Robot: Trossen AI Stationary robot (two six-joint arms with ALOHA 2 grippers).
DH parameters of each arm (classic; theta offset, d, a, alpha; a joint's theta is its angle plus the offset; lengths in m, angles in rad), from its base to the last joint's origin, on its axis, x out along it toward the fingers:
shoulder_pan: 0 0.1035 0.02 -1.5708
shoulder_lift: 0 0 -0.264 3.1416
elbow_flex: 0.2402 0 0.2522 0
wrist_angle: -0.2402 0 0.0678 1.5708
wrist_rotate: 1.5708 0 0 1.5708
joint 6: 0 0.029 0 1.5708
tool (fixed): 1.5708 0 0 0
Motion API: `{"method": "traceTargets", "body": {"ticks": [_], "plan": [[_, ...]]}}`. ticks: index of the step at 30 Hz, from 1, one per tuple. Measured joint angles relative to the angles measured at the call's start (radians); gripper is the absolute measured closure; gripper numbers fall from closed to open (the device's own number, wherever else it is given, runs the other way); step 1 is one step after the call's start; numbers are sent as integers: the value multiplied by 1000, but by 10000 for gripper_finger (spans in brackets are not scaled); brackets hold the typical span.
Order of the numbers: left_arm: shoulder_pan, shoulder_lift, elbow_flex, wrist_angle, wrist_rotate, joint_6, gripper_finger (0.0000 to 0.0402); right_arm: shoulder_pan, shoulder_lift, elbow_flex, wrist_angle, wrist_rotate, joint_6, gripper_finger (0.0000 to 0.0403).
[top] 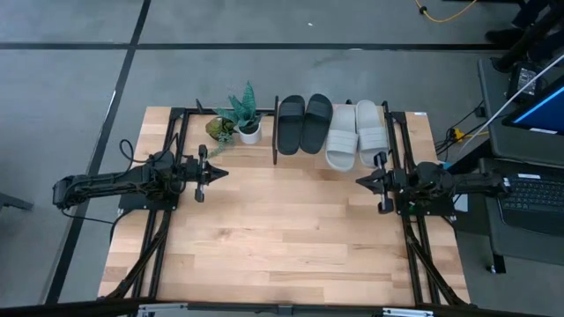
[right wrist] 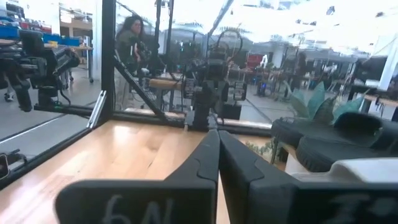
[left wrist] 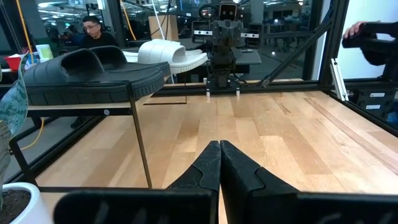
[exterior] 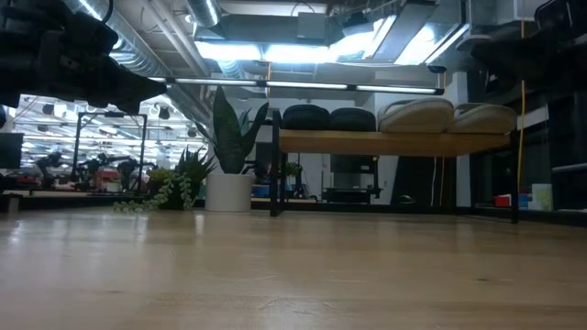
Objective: Pick and place slides into the shelf
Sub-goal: Return to Home Position
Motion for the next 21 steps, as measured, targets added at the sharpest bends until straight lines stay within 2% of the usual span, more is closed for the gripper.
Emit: {"method": "traceTargets", "body": {"ticks": [3, 13, 21], "plan": [[0, 0, 0, 0, 0, 0, 401, -1, -57, -5, -33, 0, -17, 391], [0, 0, 0, 0, 0, 0, 401, -6, -58, -5, -70, -85, -55, 391], [0, 0, 0, 0, 0, 0, 401, -6, -58, -5, -51, -85, 28, 391]]}}
